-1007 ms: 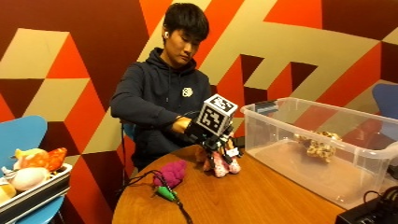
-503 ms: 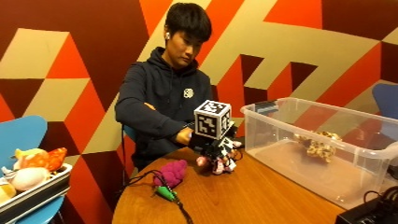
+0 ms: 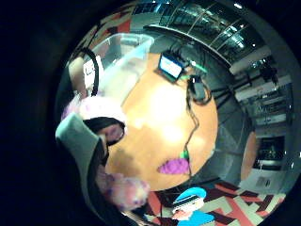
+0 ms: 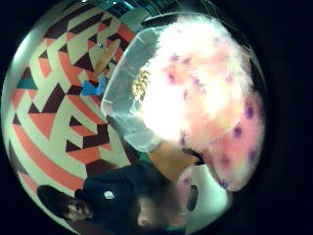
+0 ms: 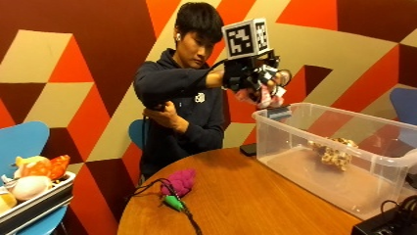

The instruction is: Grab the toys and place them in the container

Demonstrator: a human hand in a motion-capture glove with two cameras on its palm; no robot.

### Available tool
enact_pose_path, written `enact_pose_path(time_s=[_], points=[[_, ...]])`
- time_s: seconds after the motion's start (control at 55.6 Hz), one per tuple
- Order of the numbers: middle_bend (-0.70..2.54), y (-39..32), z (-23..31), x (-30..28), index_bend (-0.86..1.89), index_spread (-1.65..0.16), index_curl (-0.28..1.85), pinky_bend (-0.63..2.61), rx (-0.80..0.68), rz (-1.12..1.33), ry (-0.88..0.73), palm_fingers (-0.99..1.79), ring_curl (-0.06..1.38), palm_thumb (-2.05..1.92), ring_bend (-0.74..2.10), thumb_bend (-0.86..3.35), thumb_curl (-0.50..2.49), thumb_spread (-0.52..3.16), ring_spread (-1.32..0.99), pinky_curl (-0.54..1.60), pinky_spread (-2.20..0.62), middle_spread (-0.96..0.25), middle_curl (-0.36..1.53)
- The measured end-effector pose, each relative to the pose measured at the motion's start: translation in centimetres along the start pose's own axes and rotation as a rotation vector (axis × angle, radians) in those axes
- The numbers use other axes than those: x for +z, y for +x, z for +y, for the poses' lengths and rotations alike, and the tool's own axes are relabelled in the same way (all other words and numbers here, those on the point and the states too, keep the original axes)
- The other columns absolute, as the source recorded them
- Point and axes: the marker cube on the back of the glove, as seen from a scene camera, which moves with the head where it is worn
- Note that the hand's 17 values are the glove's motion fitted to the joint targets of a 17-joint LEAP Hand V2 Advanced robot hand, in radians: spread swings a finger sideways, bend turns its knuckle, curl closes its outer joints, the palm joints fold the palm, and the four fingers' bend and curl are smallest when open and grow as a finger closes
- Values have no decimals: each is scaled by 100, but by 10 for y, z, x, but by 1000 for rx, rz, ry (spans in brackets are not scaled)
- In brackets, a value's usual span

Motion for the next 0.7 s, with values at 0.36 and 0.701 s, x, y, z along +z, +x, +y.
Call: enact_pose_path(time_s=[0.36, 0.701], points=[[61, -36, -147, 37, 65, -22, 99, 141, 112, -86, 26, 48, 75, 68, 107, 9, 97, 51, -54, 62, -39, -30, 60], [14, -27, -146, 70, 24, -28, 72, 113, 47, -77, -61, -25, 49, 17, 27, -4, 61, 108, -11, 45, -4, -5, 42]])
